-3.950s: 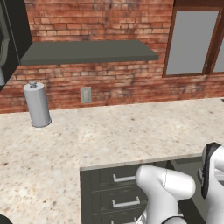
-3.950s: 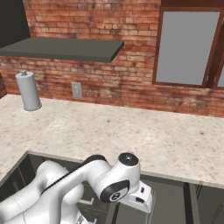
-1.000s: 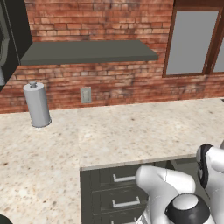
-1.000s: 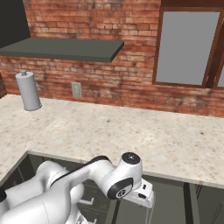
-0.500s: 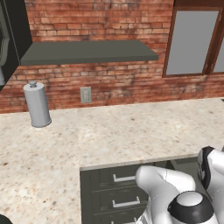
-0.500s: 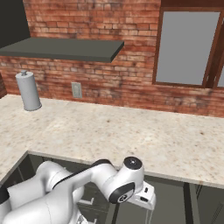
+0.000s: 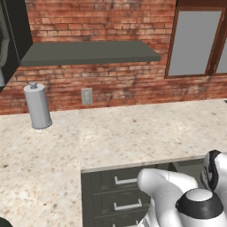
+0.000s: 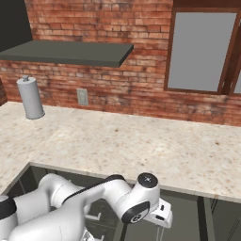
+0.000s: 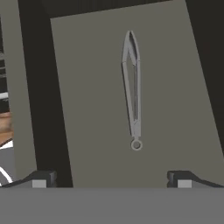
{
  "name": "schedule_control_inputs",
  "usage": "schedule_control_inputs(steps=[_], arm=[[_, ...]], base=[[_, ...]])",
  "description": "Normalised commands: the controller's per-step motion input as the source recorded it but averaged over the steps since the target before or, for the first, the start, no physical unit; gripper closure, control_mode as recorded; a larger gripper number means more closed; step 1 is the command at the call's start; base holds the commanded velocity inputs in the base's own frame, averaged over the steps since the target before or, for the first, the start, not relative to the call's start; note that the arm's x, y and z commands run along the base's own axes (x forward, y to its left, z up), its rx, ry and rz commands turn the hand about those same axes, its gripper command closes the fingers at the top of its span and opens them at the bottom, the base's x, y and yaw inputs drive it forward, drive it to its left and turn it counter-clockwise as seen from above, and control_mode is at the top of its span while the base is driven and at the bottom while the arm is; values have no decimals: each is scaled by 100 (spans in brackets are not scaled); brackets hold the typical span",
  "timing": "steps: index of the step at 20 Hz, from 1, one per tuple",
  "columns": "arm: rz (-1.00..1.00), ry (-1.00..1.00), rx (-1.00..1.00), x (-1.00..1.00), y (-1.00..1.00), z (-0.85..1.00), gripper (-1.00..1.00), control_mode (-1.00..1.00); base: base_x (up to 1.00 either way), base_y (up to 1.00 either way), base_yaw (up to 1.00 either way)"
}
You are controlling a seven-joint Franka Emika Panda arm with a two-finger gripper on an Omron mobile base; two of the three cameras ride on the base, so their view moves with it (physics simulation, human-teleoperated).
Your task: Take the tongs from the drawer on the right and place them on the dining counter next to the tray containing the kebab skewer.
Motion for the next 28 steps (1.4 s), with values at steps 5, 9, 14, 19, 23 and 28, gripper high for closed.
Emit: schedule_control_inputs(steps=[5,9,14,19,23,28], arm=[[0,0,0,9,0,-16,-100,-100],[0,0,0,0,-2,-15,-100,-100],[0,0,0,10,-1,-11,-100,-100],[0,0,0,21,-5,-11,-100,-100],[0,0,0,14,-19,-16,-100,-100],[0,0,0,11,-16,-12,-100,-100]], base=[[0,0,0],[0,0,0],[0,0,0],[0,0,0],[0,0,0],[0,0,0]])
